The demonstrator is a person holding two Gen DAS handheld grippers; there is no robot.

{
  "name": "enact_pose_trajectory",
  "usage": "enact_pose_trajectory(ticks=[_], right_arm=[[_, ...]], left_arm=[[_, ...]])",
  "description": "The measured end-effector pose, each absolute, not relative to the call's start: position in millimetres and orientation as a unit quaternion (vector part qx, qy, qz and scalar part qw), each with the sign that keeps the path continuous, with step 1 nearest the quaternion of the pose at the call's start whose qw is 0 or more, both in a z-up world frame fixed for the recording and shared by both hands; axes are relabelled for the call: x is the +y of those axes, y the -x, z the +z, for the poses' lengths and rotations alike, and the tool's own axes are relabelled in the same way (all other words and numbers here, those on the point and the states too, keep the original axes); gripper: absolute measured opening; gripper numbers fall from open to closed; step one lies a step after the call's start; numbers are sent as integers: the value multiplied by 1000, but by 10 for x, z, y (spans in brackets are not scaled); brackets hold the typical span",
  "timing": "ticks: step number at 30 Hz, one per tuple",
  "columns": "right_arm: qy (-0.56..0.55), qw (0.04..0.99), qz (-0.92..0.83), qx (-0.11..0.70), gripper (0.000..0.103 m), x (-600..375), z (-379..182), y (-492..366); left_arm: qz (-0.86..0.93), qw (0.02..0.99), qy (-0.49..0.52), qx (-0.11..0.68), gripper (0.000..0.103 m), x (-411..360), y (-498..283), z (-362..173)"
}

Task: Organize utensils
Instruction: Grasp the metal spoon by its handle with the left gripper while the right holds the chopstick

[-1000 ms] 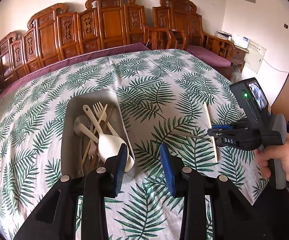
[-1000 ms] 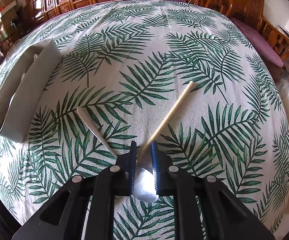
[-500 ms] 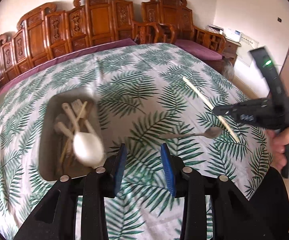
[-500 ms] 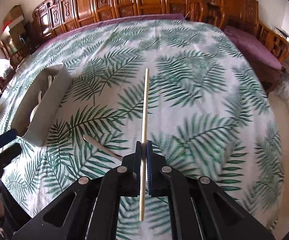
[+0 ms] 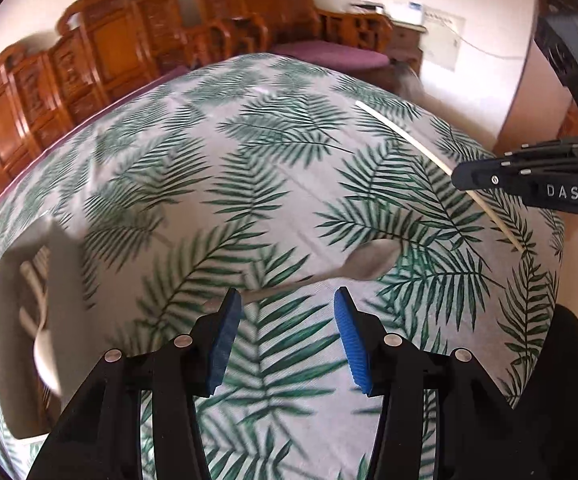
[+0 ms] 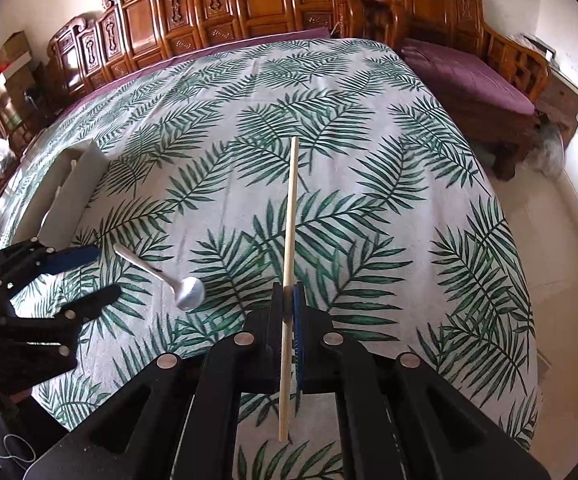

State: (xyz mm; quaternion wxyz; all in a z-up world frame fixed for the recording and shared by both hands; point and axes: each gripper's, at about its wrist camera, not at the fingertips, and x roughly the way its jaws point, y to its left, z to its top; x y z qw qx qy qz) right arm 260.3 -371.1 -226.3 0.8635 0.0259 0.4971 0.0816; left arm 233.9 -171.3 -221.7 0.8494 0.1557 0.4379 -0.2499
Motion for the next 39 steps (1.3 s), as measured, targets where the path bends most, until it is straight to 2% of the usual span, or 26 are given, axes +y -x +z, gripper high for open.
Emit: enact_pose_trajectory(ticks=[4, 7, 19, 22, 24, 26, 33, 39], right_arm=[[-42, 863, 85, 496, 6, -3778, -2278, -2622], [-43, 862, 88, 496, 6, -3788, -2272, -2626], [-50, 863, 96, 494, 6, -3819, -2244, -2632], [-50, 862, 99, 494, 6, -3807, -2238, -2633], [-50, 862, 100, 494, 6, -3800, -2240, -2630], [-49, 862, 101, 495, 6, -3791, -2244, -2631], [-45, 861, 105, 495, 6, -3763, -2248, -2629], [-43, 862, 108, 494, 6, -3744, -2243, -2624]], left_arm=[[-264, 836, -175, 449, 47, -1865, -2401, -2284], [-272, 825, -190, 457, 54, -1962, -2432, -2340], [-270, 810, -188, 486, 55, -2078, -2678, -2488], [-279, 806, -177, 491, 40, -2094, -2705, -2487], [-285, 803, -183, 490, 27, -2120, -2702, -2483], [-290, 799, -189, 492, 18, -2140, -2686, -2479], [-266, 792, -194, 515, 7, -2121, -2720, -2463], [-253, 791, -202, 520, 4, -2095, -2707, -2457]])
